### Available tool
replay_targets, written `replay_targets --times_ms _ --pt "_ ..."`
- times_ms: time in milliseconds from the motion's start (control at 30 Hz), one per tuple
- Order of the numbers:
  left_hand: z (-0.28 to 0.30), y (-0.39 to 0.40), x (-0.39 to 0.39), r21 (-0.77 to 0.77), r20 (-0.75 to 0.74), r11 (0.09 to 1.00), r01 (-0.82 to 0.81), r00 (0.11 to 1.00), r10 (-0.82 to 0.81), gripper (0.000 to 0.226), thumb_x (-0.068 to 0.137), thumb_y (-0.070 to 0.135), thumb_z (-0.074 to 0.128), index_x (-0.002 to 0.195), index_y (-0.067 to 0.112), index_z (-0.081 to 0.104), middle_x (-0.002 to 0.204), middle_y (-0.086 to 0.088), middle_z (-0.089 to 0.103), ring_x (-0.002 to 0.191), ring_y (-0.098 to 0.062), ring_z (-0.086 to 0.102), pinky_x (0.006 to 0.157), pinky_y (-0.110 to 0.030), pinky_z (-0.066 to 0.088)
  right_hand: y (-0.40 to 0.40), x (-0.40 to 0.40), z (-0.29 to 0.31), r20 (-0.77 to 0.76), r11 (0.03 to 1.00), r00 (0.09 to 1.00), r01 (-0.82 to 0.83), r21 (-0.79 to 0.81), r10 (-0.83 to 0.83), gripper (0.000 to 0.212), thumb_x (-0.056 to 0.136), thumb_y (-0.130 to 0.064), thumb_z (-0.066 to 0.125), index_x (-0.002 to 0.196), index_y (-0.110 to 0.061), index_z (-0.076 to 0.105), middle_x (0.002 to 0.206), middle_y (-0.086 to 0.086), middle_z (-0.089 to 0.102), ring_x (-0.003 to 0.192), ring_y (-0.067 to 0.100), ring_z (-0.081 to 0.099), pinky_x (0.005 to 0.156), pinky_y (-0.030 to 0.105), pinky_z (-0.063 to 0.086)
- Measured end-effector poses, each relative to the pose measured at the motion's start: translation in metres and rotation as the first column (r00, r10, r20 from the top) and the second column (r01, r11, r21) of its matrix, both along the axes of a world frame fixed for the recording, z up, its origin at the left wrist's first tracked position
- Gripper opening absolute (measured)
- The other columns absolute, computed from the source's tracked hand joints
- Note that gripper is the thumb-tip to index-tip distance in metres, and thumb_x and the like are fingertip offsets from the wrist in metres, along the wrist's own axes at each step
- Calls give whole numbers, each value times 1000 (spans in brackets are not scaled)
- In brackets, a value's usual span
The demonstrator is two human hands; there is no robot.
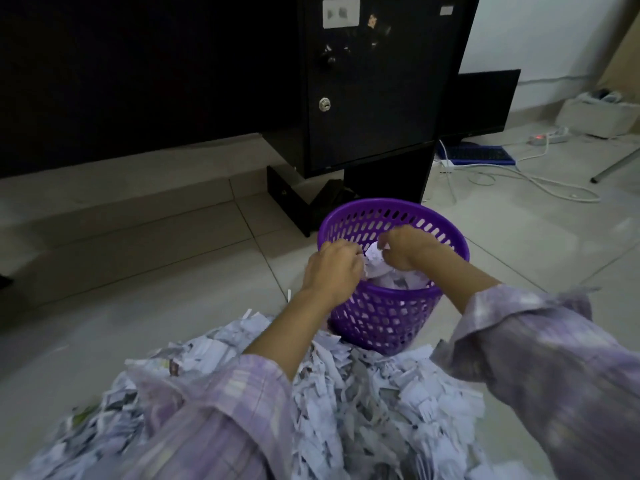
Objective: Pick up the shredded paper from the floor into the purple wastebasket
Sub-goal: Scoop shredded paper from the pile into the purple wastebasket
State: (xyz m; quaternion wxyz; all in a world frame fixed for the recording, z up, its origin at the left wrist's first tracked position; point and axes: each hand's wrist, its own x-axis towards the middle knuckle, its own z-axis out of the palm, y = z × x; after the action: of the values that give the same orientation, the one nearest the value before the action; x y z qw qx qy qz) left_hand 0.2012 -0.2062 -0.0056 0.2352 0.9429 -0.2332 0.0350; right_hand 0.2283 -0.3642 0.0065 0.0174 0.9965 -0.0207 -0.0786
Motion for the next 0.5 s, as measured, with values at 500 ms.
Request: replay_targets --times_ms 500 --pt "-37 116 -118 85 -209 984 -159 963 173 25 91 18 49 108 10 64 115 -11 64 102 -30 61 83 -37 52 83 -150 -9 87 866 996 -21 500 -26 23 89 -8 52 96 -11 73 103 5 71 92 17 61 81 21 43"
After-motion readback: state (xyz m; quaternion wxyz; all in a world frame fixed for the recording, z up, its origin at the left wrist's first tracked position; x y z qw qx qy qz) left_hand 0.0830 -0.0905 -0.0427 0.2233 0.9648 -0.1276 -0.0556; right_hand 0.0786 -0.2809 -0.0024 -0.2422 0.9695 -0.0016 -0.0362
